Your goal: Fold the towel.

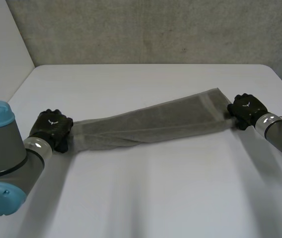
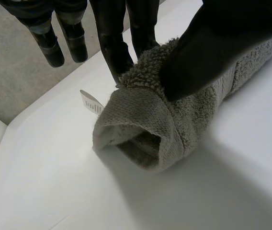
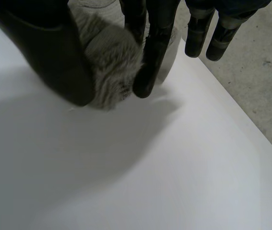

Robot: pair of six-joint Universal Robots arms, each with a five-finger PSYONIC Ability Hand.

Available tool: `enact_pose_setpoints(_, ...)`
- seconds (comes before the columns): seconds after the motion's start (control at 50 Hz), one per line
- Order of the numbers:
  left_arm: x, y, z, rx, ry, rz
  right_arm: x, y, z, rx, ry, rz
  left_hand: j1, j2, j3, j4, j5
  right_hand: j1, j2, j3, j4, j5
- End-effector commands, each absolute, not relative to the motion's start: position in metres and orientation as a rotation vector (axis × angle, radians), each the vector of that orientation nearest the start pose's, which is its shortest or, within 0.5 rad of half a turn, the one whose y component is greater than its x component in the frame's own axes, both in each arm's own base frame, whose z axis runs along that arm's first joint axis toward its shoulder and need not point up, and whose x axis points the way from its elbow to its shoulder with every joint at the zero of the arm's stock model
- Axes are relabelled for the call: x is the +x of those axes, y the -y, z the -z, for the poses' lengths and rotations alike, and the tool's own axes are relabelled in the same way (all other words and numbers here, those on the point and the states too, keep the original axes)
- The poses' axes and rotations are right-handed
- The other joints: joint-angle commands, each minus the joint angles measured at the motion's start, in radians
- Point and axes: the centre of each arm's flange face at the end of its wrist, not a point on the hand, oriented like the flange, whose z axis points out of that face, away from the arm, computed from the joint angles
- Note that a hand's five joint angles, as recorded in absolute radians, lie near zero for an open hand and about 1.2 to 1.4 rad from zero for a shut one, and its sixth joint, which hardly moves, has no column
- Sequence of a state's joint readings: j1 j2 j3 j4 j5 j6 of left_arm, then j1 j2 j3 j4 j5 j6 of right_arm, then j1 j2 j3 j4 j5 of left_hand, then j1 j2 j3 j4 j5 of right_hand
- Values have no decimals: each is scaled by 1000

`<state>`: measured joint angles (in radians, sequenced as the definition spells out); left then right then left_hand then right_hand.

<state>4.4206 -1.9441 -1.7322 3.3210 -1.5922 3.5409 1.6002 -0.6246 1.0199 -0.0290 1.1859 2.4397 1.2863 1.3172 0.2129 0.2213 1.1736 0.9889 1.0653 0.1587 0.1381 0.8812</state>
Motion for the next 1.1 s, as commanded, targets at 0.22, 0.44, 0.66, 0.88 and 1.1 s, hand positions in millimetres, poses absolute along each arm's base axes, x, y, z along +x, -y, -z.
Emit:
enact_pose_setpoints(0.22, -217, 280, -161, 824, -2368, 1759, 157, 430, -127, -1219, -2336, 1857, 110, 79, -38, -47, 48, 407, 331, 16, 36, 341)
enact_pose_setpoints(0.44, -225, 274, -169, 854, -2347, 1803, 126, 389, -147, -1212, -2321, 1774, 110, 79, -38, -47, 48, 407, 331, 16, 36, 341)
enact_pose_setpoints(0.66, -237, 258, -173, 934, -2347, 1837, 102, 353, -161, -1232, -2342, 1764, 110, 79, -38, -47, 48, 407, 331, 16, 36, 341)
enact_pose_setpoints(0.88, -247, 239, -172, 1022, -2366, 1824, 78, 337, -160, -1235, -2385, 1762, 110, 79, -38, -47, 48, 407, 331, 16, 36, 341)
enact_pose_setpoints(1.1, -248, 235, -183, 1040, -2329, 1852, 63, 331, -155, -1249, -2405, 1752, -788, -819, -38, -47, -850, 407, 331, 16, 36, 341)
